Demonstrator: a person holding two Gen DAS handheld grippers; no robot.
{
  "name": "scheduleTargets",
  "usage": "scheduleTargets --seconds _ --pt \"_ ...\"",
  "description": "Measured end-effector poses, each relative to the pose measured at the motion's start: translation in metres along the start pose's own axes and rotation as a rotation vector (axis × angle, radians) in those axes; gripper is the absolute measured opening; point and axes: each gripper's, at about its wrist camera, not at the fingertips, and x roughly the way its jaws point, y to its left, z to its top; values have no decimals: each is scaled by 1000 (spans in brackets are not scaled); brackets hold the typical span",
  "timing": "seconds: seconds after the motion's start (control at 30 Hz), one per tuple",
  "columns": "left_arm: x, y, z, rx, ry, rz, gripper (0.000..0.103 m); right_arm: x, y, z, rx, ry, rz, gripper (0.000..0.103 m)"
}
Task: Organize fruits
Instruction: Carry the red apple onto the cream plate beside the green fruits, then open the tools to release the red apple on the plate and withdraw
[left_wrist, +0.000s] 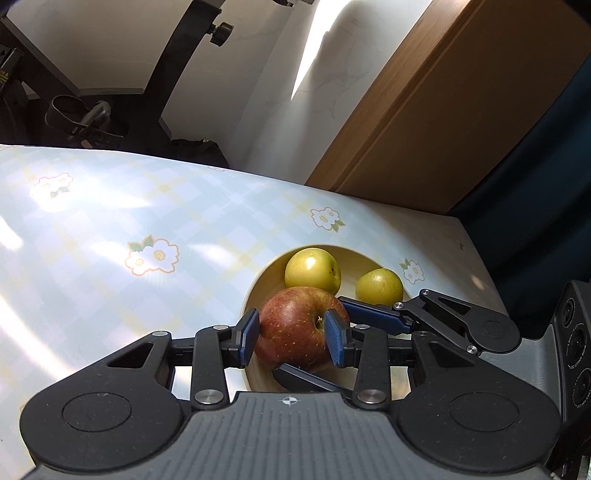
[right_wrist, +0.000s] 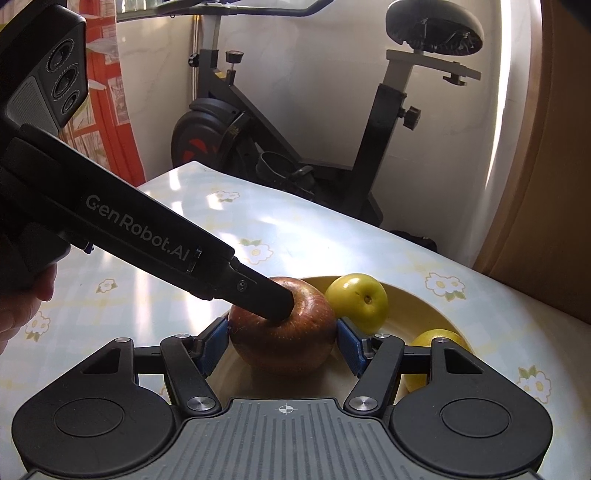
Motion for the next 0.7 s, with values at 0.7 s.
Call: scheduleTargets --seconds 0.7 --pt "-24 -21 -13 78 -51 114 42 -66 -9 -13 66 -46 -11 61"
